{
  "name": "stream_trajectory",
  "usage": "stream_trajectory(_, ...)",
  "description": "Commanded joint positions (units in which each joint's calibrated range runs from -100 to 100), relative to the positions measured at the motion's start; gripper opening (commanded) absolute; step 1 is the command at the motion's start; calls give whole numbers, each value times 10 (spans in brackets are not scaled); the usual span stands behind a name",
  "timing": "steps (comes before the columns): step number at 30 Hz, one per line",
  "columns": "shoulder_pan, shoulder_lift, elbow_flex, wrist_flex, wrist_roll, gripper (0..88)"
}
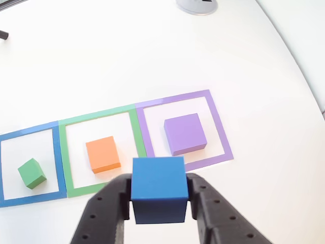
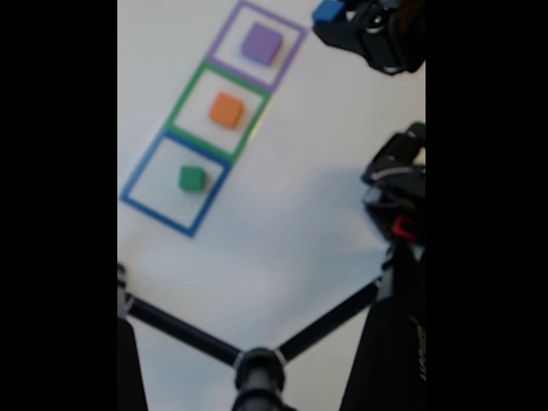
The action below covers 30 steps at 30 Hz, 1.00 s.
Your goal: Tower of hanoi
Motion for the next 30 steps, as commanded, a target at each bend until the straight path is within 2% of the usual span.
stream_trajectory(1, 40, -10, 6, -2, 0, 21)
stream_trajectory(6, 73, -9, 29, -32, 0, 20)
stream_trajectory(11, 115, -17, 142, -147, 0, 25)
stream_trajectory(21, 214, -27, 572, -595, 0, 25)
stream_trajectory(25, 219, 36, 652, -742, 0, 25)
stream_trajectory(30, 213, 182, 714, -993, 0, 25)
